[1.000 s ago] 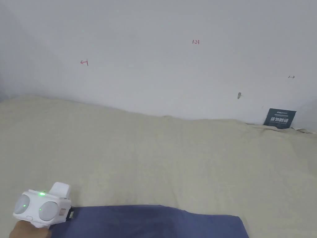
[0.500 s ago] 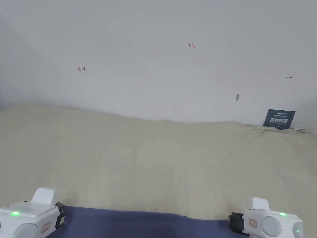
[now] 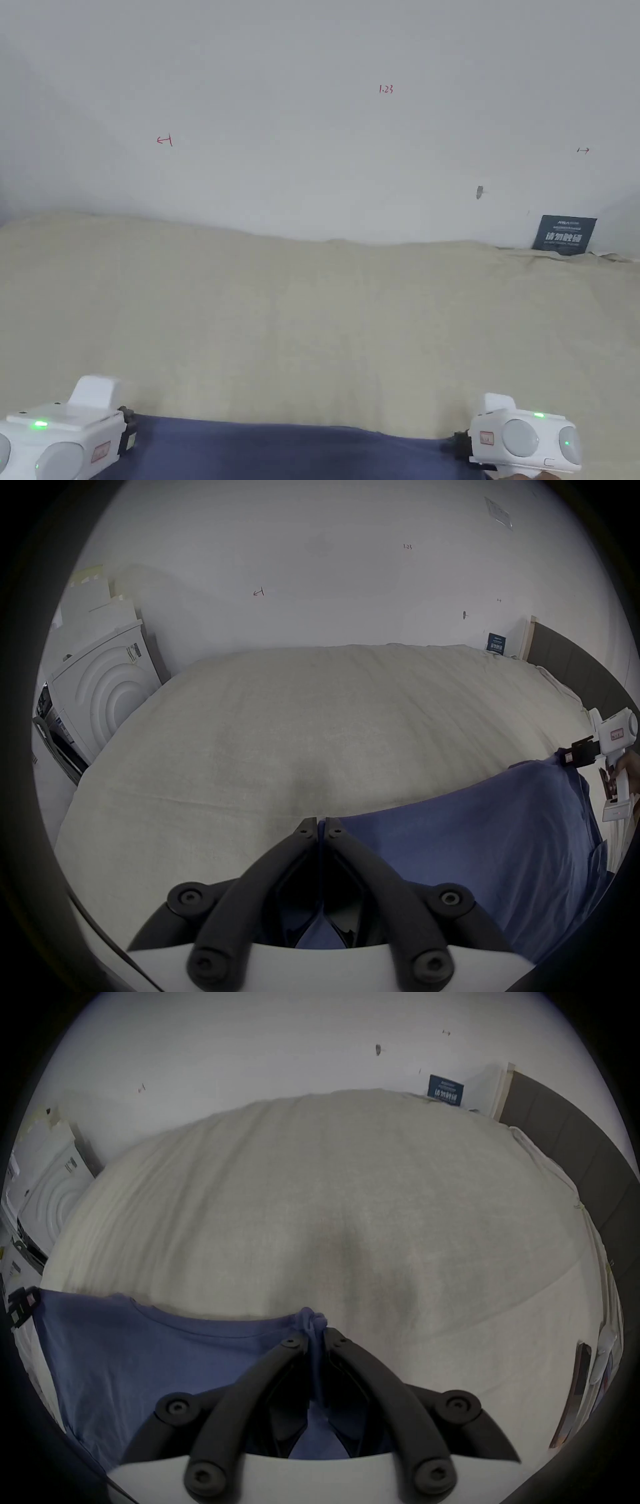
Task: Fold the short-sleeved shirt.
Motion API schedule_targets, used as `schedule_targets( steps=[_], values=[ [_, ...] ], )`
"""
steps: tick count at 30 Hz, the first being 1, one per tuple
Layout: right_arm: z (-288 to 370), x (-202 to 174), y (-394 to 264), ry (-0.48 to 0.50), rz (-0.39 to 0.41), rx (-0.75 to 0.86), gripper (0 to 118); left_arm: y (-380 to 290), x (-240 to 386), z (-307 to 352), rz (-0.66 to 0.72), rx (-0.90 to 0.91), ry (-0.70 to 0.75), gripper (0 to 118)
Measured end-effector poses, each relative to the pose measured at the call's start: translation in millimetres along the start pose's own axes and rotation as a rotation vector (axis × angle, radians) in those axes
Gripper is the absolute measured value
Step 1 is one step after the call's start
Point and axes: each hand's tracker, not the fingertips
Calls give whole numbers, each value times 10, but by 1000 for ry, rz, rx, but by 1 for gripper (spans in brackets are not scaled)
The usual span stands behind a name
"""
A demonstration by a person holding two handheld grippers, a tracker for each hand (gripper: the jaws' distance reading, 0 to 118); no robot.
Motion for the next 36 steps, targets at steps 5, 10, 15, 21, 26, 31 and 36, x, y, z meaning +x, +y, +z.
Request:
schedule_targets(
  steps=[5,10,15,21,26,31,36],
  values=[
    [554,-45,-33,13,18,151,5,91,-35,227,20,41,-8,0],
    [1223,-107,-65,24,32,264,5,228,-113,567,46,108,-15,0],
    [1858,-131,63,14,50,392,4,453,-186,970,54,195,-21,0],
    [2487,-184,488,-7,71,517,4,901,-251,1416,53,299,-18,0],
    [2842,-298,928,-35,97,589,4,1326,-311,1606,60,363,-9,0],
    [3030,-481,1396,-63,116,645,4,1839,-346,1650,38,405,24,0],
    [3044,-613,1911,-90,111,685,4,2364,-354,1657,30,451,57,0]
  ],
)
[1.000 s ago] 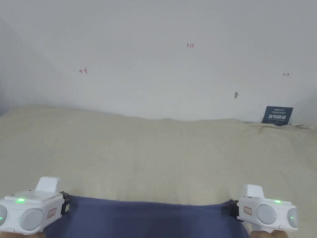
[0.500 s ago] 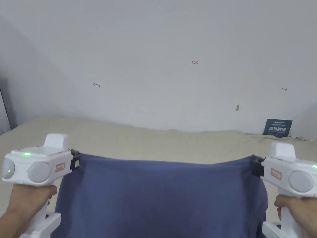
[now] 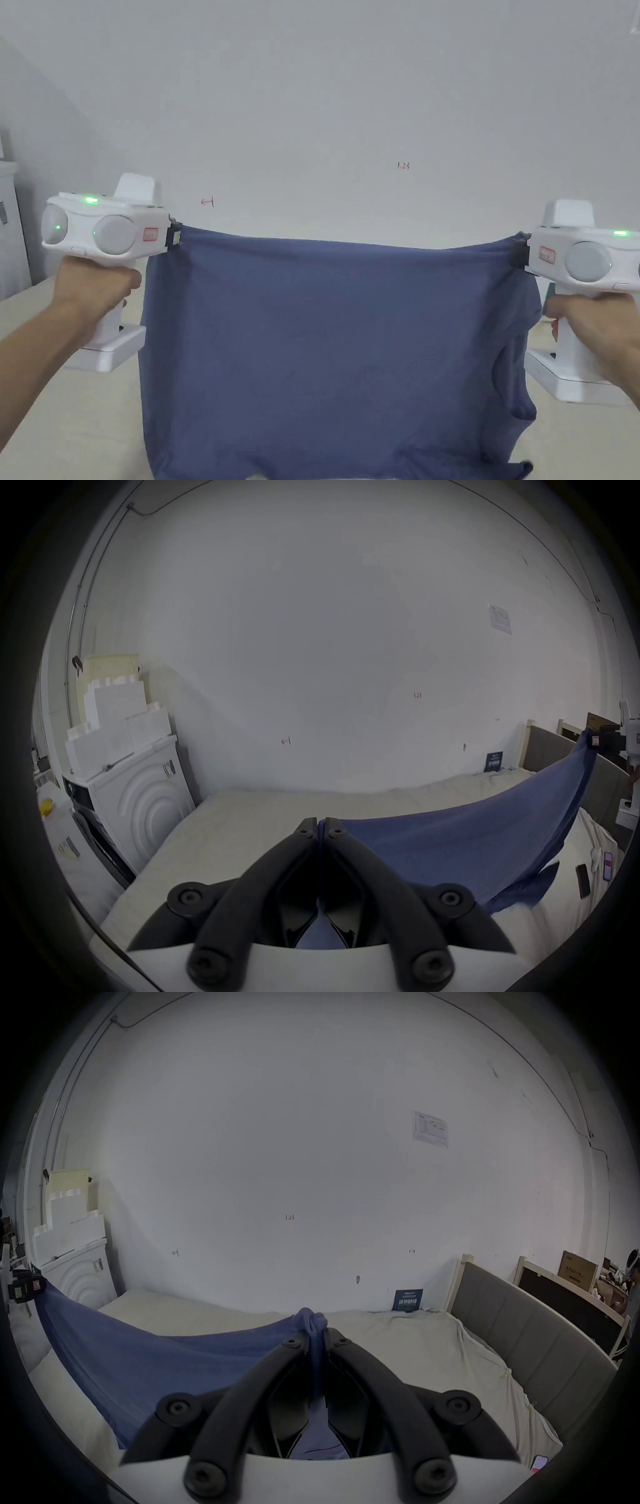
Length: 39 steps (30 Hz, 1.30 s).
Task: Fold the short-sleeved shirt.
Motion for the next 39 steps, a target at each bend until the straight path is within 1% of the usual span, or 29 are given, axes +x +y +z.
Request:
schedule_targets(
  steps=[2,3,7,9,11,16,20,22,26,27,31,33,35,39],
  values=[
    [-101,-47,125,-22,6,12,4,150,-12,-77,17,20,-1,0],
    [-154,-41,176,-28,6,29,4,212,-21,-111,47,40,-2,0],
    [-306,-55,340,-33,-9,45,4,359,-5,-303,33,37,12,0],
    [-353,-94,372,-49,29,58,4,382,1,-379,41,34,16,0],
    [-356,-117,369,-42,44,54,4,373,22,-416,38,32,25,0],
    [-250,-68,150,-38,65,51,4,171,52,-355,21,21,10,0],
    [-76,2,-108,-32,58,36,4,-116,96,-147,23,32,-10,0],
    [63,24,-260,-36,75,31,4,-275,100,-34,20,23,-22,0],
    [435,46,-520,-35,64,26,4,-547,122,289,7,3,-47,0],
    [552,46,-601,-38,67,27,4,-645,133,401,30,12,-48,0],
    [999,28,-927,-33,86,40,4,-982,119,771,-6,6,-62,0],
    [1174,48,-1104,-29,85,37,4,-1171,67,944,47,3,-69,0],
    [1373,48,-1292,-26,98,33,4,-1353,26,1128,64,-3,-59,0],
    [1775,35,-1716,-25,112,6,4,-1727,-50,1499,56,-13,-73,0]
  ],
)
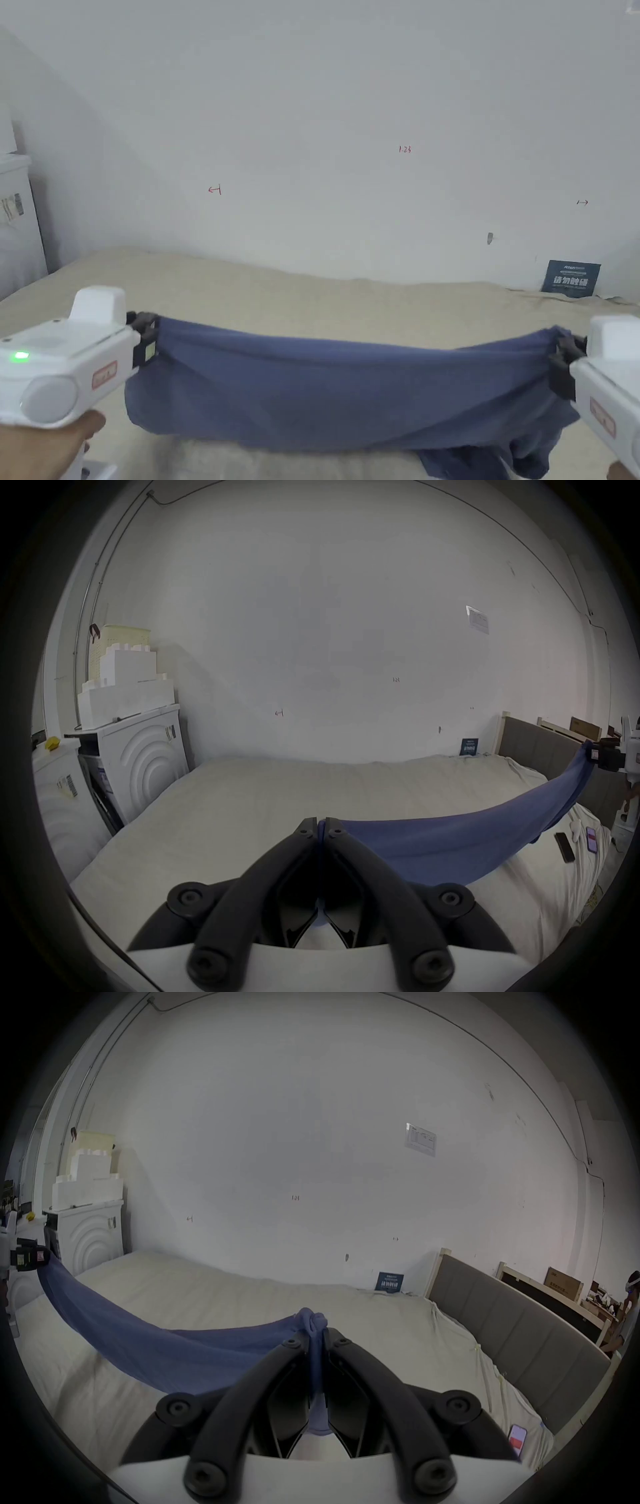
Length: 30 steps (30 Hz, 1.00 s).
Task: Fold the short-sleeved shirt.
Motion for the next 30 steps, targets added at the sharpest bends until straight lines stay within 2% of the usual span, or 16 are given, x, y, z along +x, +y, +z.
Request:
schedule_targets(
  steps=[9,15,16,18,21,26,30],
  values=[
    [735,-215,-1039,-28,33,-119,4,-926,-14,677,-18,-86,-10,0],
    [1127,-392,-1661,-57,40,-206,4,-1632,-117,940,7,-176,-9,0],
    [1180,-421,-1751,-53,62,-228,4,-1736,-113,976,-7,-191,-6,0],
    [1286,-465,-1919,-58,57,-257,4,-1923,-124,1028,-28,-240,3,0],
    [1397,-498,-2133,-71,32,-303,4,-2156,-143,1125,25,-274,2,0],
    [1479,-559,-2385,-81,76,-376,4,-2402,-111,1211,9,-345,2,0],
    [1405,-566,-2518,-90,63,-442,4,-2562,-44,1170,-3,-402,-2,0]
  ],
)
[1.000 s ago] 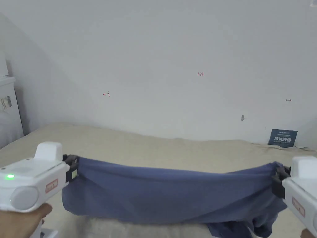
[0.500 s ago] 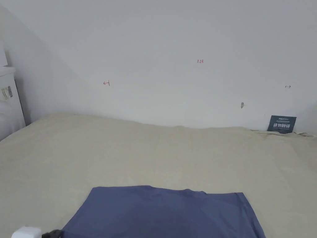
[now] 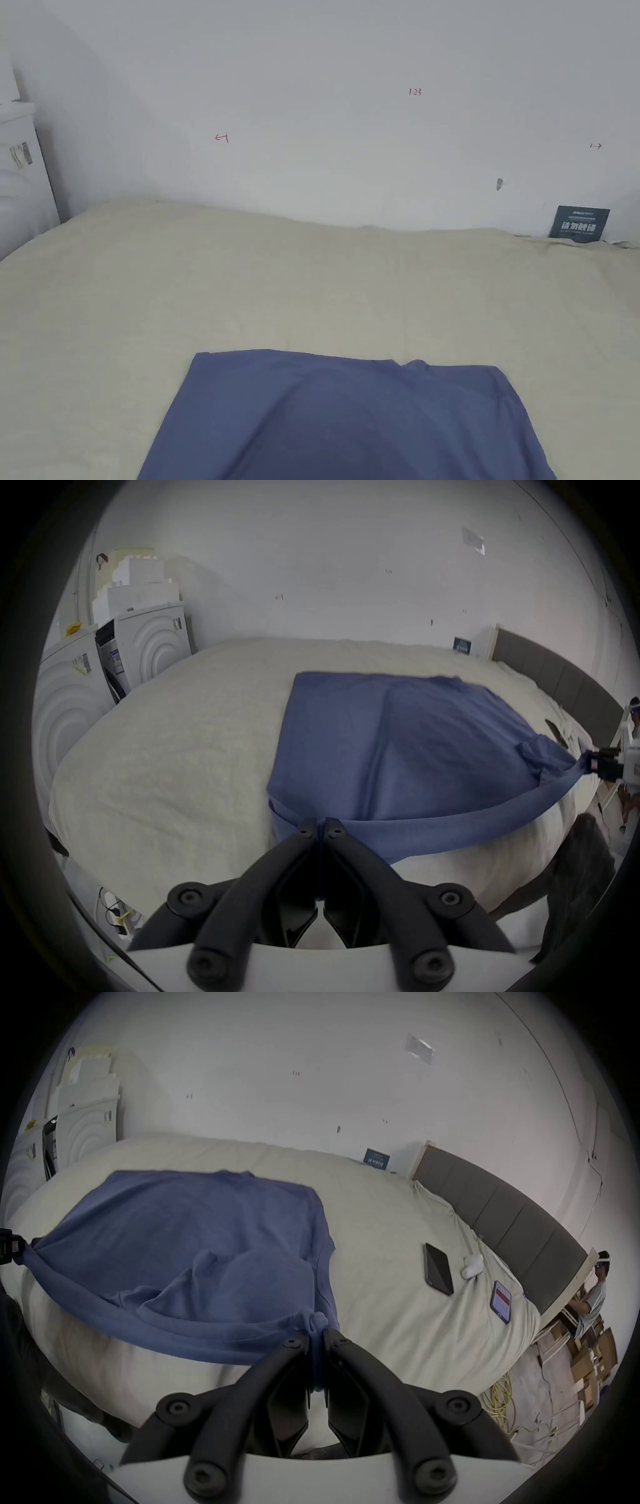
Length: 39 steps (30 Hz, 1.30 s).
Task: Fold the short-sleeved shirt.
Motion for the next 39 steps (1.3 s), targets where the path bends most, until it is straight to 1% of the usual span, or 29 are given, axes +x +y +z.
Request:
schedule_targets(
  steps=[1,3,4,7,9,10,11,12,13,15,16,17,19,20,21,22,23,25,26,27,28,30,31,32,33,34,35,38,39],
  values=[
    [-41,-17,-6,-3,18,-21,4,-46,37,-38,-26,-36,5,0],
    [-125,-15,-18,0,-12,-28,5,-93,49,-134,-44,-54,13,0],
    [-174,-32,-24,4,9,-69,5,-104,66,-153,-44,-63,15,0],
    [-287,-26,-68,12,-15,-98,5,-125,99,-203,-48,-94,16,0],
    [-344,-49,-111,20,5,-134,6,-137,133,-207,-56,-110,14,0],
    [-363,-53,-136,23,-4,-150,7,-146,147,-217,-61,-113,14,3],
    [-403,-47,-156,35,3,-173,9,-150,161,-215,-67,-116,16,8],
    [-413,-39,-172,45,-9,-178,12,-152,166,-212,-76,-121,18,14],
    [-398,-37,-170,43,-8,-177,17,-156,145,-207,-77,-118,16,22],
    [-296,-9,-122,51,-30,-173,45,-126,115,-98,-56,-98,2,57],
    [-248,17,-97,66,-50,-165,55,-102,89,-34,-25,-82,-11,70],
    [-192,49,-74,90,-88,-141,57,-83,24,24,17,-59,-23,78],
    [-117,119,-13,115,-139,-85,57,-18,-54,182,93,21,-35,79],
    [-80,127,22,119,-149,-55,57,16,-80,245,117,62,-32,80],
    [-53,115,76,111,-150,-22,57,1,-241,199,145,104,-23,81],
    [-48,95,124,119,-148,18,60,48,-264,224,161,139,-14,81],
    [-53,73,168,129,-154,51,62,92,-273,236,168,166,-9,81],
    [-76,0,286,147,-163,112,62,245,-173,280,156,224,7,80],
    [-83,-38,331,153,-171,148,62,291,-153,268,149,244,14,79],
    [-118,-94,375,159,-175,192,62,343,-112,241,139,248,26,75],
    [-127,-144,427,159,-173,218,62,404,-46,232,127,262,30,69],
    [-130,-228,509,158,-189,281,57,489,93,211,103,284,41,45],
    [-141,-274,565,165,-189,292,47,518,151,184,89,281,46,34],
    [-136,-303,597,164,-189,302,20,533,198,163,80,281,45,21],
    [-129,-336,628,152,-193,327,0,568,294,188,68,283,42,11],
    [-122,-365,655,143,-197,338,0,564,350,186,61,288,38,3],
    [-119,-377,674,155,-202,349,0,555,399,188,56,295,40,0],
    [-104,-411,704,171,-197,353,0,529,494,189,46,303,50,0],
    [-98,-437,707,173,-183,358,0,522,516,205,48,305,44,0]
  ],
)
